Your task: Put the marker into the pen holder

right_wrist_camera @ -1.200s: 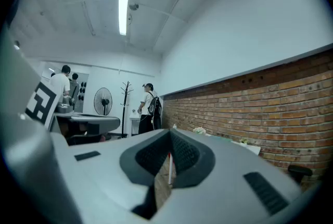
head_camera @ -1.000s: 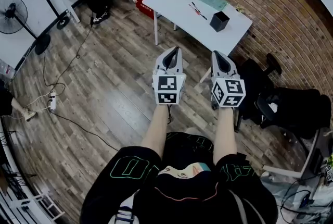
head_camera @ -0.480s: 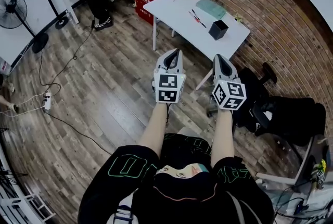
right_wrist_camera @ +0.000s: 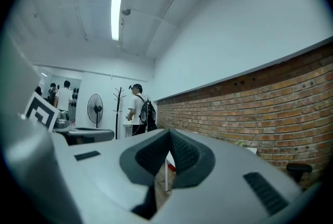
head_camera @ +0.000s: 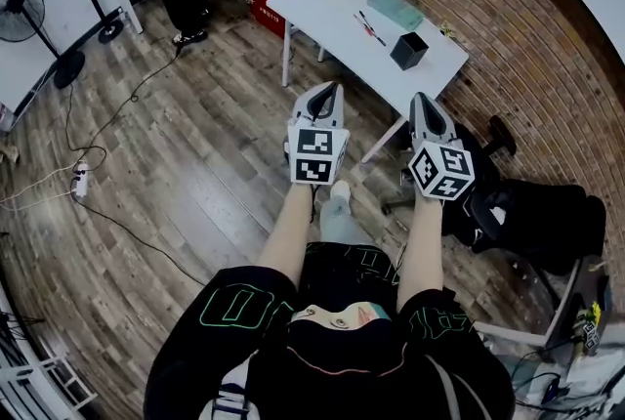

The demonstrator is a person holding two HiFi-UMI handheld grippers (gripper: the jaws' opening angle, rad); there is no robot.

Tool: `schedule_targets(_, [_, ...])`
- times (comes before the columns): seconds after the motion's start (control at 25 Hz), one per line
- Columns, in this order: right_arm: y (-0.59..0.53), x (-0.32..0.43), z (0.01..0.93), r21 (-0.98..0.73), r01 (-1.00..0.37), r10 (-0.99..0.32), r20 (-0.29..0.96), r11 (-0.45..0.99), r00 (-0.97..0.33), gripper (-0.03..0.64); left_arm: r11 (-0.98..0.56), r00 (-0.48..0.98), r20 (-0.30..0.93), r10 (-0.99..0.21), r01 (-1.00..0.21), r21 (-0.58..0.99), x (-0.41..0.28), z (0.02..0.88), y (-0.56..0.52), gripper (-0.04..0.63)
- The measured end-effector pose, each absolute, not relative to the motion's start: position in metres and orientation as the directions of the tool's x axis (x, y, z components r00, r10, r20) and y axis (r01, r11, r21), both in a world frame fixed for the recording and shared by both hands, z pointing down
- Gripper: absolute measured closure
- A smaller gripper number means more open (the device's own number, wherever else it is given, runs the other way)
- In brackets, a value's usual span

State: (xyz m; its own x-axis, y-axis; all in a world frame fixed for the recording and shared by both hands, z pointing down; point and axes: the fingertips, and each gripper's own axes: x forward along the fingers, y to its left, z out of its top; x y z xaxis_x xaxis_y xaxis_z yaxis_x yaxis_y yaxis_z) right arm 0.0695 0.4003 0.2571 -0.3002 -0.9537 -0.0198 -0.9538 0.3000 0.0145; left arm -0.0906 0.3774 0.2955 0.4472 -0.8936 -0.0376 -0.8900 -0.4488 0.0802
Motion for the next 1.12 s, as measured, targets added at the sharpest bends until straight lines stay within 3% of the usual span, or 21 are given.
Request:
schedule_targets(0.6, [0.277,0.032,0.292,0.001,-0.902,-0.901,0.05,0.431,-0.431,0.611,-0.345,0.348,0.002,-0.938,-0.93,0.125,-0.129,0.321,0.279,0.588])
schedule_targets(1.12, [0.13,0.085,0.343,-0.054,-0.917,-0.898,0.188,0.395,-0.397,0.611,-0.292,0.32,0.153,-0.935,-0.939,0.182,-0.081,0.385,0.141,0.588])
